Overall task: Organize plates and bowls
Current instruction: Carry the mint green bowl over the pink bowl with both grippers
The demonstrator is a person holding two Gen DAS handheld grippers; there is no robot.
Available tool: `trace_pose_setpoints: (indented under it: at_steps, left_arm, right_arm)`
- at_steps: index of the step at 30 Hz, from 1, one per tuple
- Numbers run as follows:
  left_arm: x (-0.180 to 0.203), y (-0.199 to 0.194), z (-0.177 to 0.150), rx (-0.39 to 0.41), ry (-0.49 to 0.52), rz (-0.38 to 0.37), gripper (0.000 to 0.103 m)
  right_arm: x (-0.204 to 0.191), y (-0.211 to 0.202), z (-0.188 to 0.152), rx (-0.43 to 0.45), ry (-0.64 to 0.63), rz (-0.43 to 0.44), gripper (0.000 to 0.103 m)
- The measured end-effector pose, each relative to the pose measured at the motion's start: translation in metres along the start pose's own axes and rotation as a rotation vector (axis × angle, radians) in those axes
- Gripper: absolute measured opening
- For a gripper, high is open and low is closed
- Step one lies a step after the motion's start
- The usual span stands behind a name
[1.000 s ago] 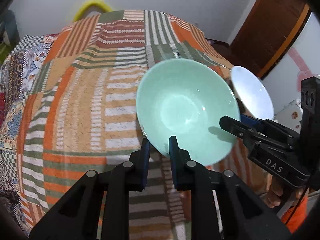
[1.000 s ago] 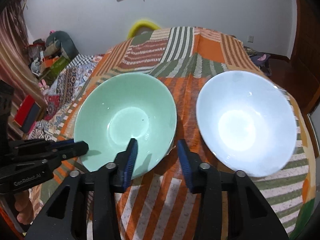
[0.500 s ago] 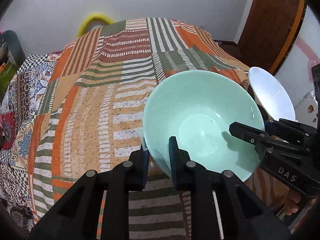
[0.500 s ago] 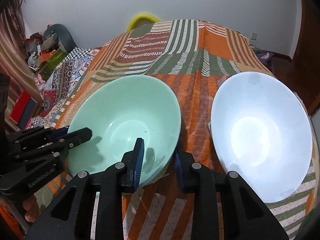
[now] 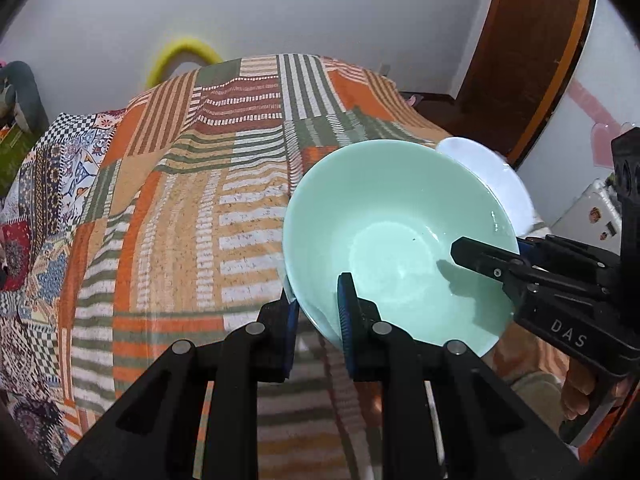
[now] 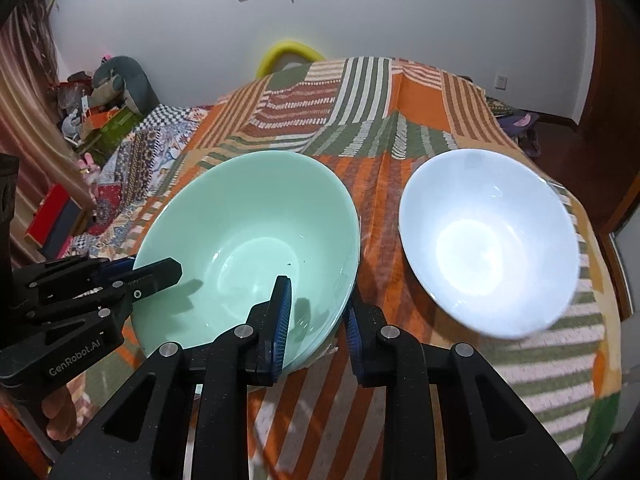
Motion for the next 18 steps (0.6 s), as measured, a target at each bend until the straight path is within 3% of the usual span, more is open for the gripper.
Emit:
trace_pose_setpoints:
  at_steps: [18]
  left_arm:
    - [0.037, -0.129, -0.045, 0.112, -0.006, 0.009, 0.018]
  right_arm:
    - [-0.038, -0.089, -0.034, 0.109, -0.040, 0.038, 0.023]
Point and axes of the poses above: each gripper's, at about its wrist camera, not at the fingertips, and y roughly the way its jaws point, x to its right, z to its top, the point moved 10 cm from there along y, roughly the way its jaws point, and after that the axes turned 12 degrees about y, right-handed, at the moved point
